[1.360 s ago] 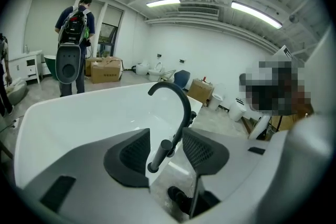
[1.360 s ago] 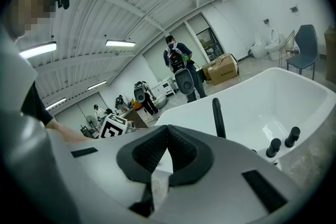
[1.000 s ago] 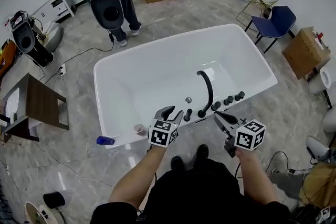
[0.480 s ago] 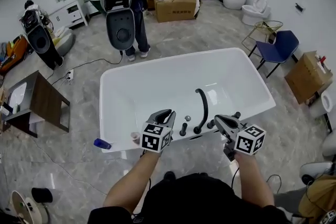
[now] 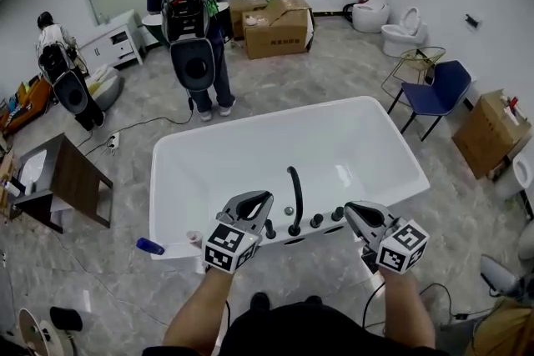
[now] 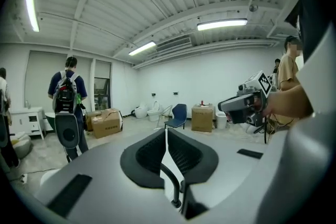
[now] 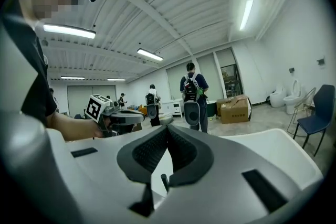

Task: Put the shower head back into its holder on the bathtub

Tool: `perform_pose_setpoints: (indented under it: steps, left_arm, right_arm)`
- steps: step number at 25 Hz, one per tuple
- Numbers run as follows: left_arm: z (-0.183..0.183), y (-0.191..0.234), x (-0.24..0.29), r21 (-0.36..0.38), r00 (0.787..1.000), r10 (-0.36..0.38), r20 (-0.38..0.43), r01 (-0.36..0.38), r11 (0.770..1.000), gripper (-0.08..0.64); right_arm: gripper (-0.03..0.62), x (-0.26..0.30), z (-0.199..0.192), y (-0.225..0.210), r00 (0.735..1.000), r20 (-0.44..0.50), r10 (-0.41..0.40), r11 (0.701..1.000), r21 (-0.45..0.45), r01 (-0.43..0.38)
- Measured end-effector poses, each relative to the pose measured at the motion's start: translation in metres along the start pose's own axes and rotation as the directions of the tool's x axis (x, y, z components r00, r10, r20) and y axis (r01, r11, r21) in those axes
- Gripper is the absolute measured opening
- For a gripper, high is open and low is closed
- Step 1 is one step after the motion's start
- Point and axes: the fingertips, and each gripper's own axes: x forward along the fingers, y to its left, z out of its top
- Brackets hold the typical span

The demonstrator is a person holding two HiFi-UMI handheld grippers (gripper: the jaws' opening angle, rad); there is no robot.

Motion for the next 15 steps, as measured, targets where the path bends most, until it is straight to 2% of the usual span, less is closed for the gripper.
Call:
perform_pose_setpoints:
  steps: [2, 7, 10, 15]
  left_arm:
    - [0.013, -0.003, 0.0, -0.003, 1.0, 0.016, 0.02, -0.016, 1.0, 0.025]
    - [0.034, 0.011, 0.003, -0.118, 0.993, 0.1, 0.069, -0.092, 0.989, 0.023]
    - [0.04, 0.016, 0.003, -0.12, 0.99, 0.126, 0.065, -0.117, 0.986, 0.021]
    - [0.047, 0.025, -0.005, -0.109, 0.986, 0.143, 0.086, -0.133, 0.985, 0.015]
  right_arm:
    - [0.017, -0.009, 0.012, -0.003, 0.999, 0.045, 0.002, 1.0, -0.001, -0.002]
    - [0.017, -0.02, 0.04, -0.012, 0.989, 0.146, 0.001, 0.998, 0.056, -0.01]
    - [0.017, -0.021, 0.05, -0.013, 0.982, 0.189, 0.011, 0.995, 0.1, -0.03]
    - [0.016, -0.009, 0.056, -0.007, 0.98, 0.2, 0.015, 0.996, 0.078, -0.031]
